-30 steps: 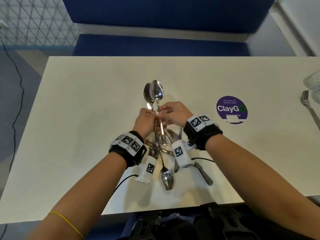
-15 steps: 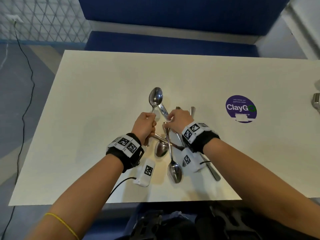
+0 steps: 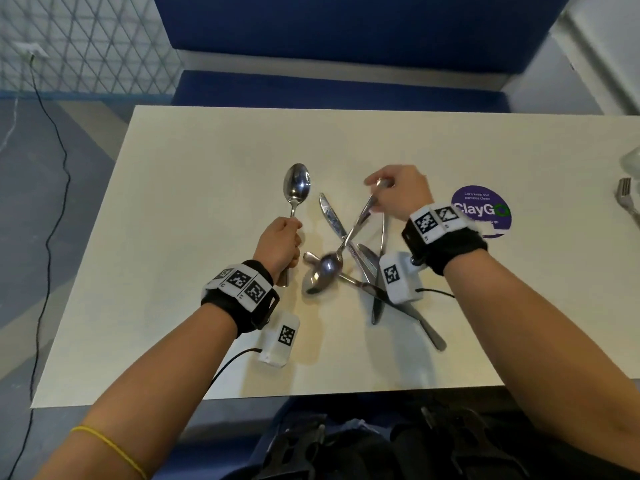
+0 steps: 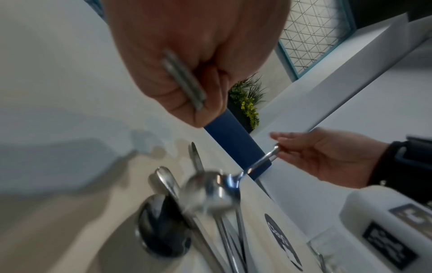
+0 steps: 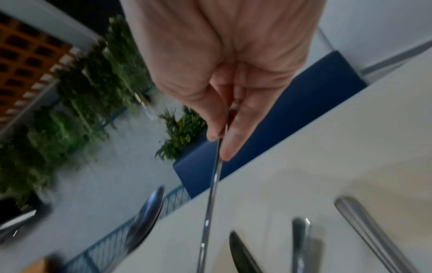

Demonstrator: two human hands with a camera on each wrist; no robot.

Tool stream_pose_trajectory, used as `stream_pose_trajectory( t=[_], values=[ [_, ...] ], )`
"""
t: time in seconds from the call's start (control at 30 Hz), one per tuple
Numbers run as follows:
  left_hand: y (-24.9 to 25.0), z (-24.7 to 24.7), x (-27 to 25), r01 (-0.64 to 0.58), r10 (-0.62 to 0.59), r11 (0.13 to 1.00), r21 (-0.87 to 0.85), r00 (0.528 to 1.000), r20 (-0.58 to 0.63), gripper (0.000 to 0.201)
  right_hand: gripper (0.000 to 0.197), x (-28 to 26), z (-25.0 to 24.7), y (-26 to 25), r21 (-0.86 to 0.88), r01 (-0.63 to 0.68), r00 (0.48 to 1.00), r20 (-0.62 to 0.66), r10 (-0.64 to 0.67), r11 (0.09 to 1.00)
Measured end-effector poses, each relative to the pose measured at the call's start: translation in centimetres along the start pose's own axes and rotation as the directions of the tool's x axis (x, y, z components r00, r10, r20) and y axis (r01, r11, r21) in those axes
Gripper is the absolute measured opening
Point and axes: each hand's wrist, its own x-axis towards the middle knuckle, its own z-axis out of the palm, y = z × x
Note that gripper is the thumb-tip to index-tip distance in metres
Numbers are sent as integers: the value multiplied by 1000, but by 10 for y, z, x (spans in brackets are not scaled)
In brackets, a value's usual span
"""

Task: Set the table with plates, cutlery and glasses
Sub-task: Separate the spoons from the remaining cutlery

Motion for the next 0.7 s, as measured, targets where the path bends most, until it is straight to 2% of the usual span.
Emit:
stream_pose_trajectory(
  t=[0.07, 0.13, 0.2, 0.3, 0.37, 0.43, 0.57, 0.63, 0.7],
  values=[
    [5, -4, 3, -26, 25, 1000, -17, 998, -59, 16, 20, 4, -17, -6, 163, -11, 984, -172, 39, 987],
    [8, -5, 6, -26, 23, 999, -34, 995, -99, 16, 21, 6, -20, -7, 351, -41, 965, -227, 128, 936],
    [10, 0, 8, -24, 21, 999, -34, 994, -105, 21, 24, 4, -12, -5, 536, -105, 957, -174, 231, 838],
    [14, 16, 10, -12, 7, 998, -60, 996, -88, 27, 27, 0, 11, -3, 675, -226, 965, 54, 258, 702],
    [18, 26, 11, 14, -25, 991, -135, 996, -81, 26, 21, -6, 24, -4, 682, -309, 951, 211, 227, 662],
    [21, 31, 14, 10, -26, 986, -166, 995, -96, 25, 33, -11, 33, -3, 639, -380, 922, 315, 223, 669],
    [20, 32, 20, -25, 19, 999, -47, 993, -118, 23, 37, -15, 38, 1, 449, -451, 849, 484, 213, 771],
    [21, 32, 19, -48, 48, 999, 3, 996, -81, 19, 32, -17, 37, 0, 290, -384, 837, 510, 198, 877],
    [23, 34, 18, -82, 84, 995, 62, 996, -29, 22, 24, -19, 38, -2, 161, -252, 859, 492, 143, 954]
  ],
)
